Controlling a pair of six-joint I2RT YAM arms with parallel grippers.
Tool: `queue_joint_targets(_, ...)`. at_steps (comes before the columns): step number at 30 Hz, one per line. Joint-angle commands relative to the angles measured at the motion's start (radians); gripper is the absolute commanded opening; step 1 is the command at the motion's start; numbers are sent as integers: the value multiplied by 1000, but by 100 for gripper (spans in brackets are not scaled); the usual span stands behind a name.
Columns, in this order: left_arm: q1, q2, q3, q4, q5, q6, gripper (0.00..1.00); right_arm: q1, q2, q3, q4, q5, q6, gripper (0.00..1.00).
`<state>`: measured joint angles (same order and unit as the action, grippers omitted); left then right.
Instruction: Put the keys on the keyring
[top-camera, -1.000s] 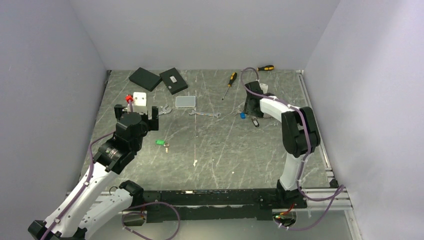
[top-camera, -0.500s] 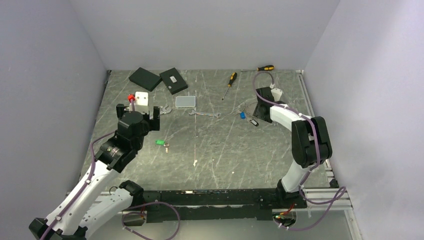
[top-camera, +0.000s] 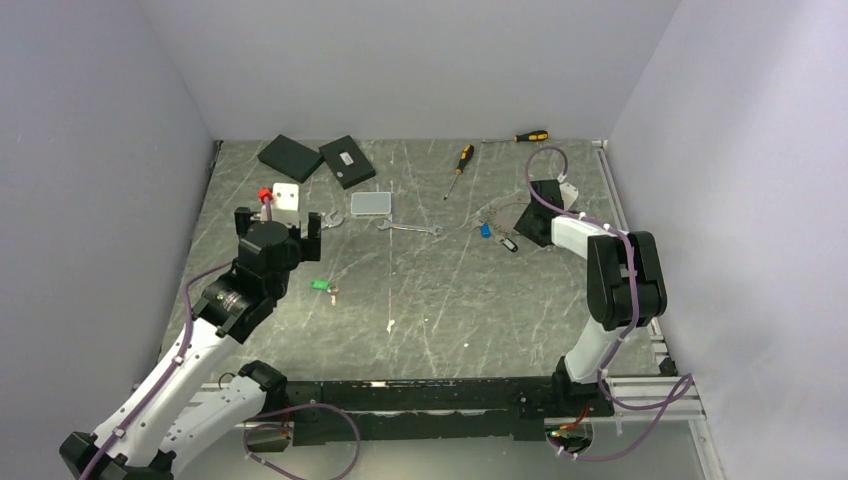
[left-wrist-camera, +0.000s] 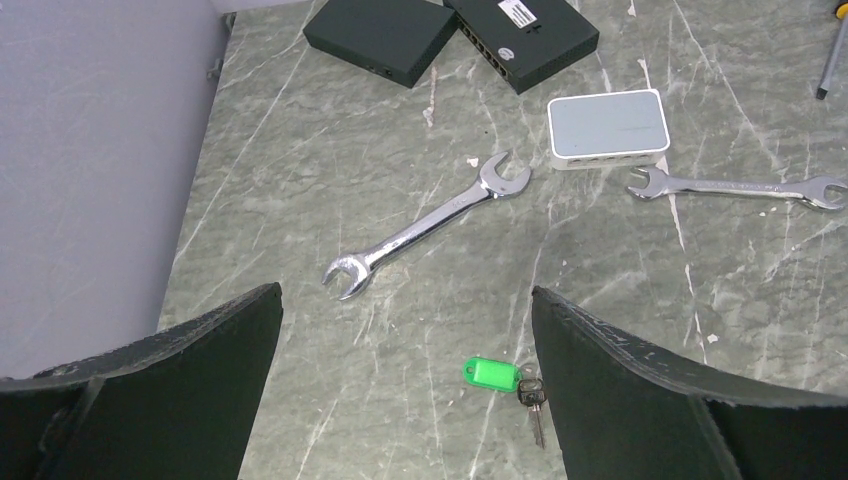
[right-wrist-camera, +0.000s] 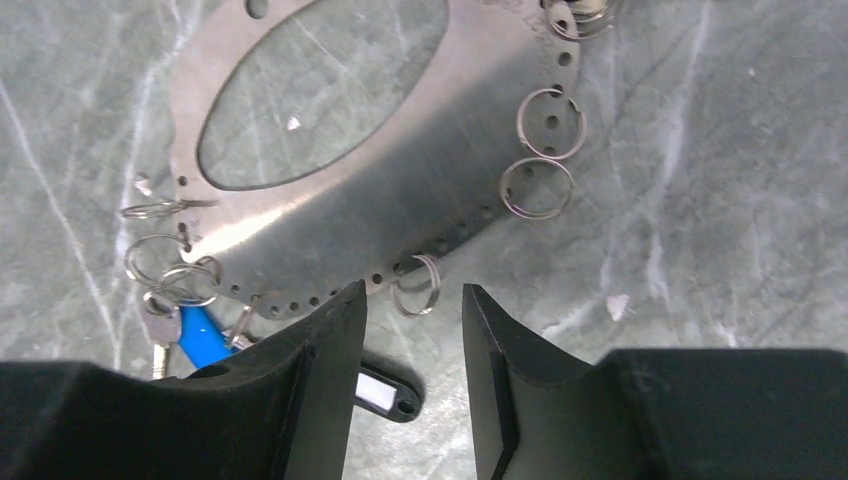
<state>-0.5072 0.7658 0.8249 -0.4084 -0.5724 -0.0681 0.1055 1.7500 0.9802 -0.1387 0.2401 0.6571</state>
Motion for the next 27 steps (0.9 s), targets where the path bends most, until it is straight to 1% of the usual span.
queue_joint_targets(1, 6, 6, 29, 32, 4, 1, 99, -13, 0, -21, 101, -43, 27, 43)
queue_joint_targets(6, 9, 8, 30, 32, 9, -1, 99, -20, 9, -20, 110, -40, 34, 42)
queue_joint_targets(10, 10, 6, 29, 30, 5, -1, 99, -25, 32, -18, 118, -41, 36, 39)
queue_joint_targets(14, 10, 2, 28, 31, 3, -1, 99, -28, 42, -19, 132, -47, 38, 28)
queue_joint_targets(15, 10, 3, 28, 31, 3, -1, 99, -27, 43, -18, 134, -49, 39, 24)
queue_joint_targets(16, 10, 2, 29, 29, 3, -1, 99, -28, 43, -16, 134, -50, 39, 23)
queue_joint_targets(18, 10, 2, 29, 28, 3, -1, 99, -28, 43, -11, 135, -49, 38, 15)
queue_joint_targets(20, 11, 1, 29, 29, 2, -1, 99, -30, 42, -7, 134, -47, 34, 3)
queue_joint_targets(21, 10, -2, 28, 29, 2, -1, 99, -29, 41, -5, 134, -46, 31, 0)
queue_joint_targets(24, 12, -3, 28, 29, 4, -1, 99, -29, 34, -2, 134, -48, 29, 0)
queue_joint_targets(27, 12, -5, 28, 28, 6, -1, 99, -28, -7, -5, 134, -62, 27, 0)
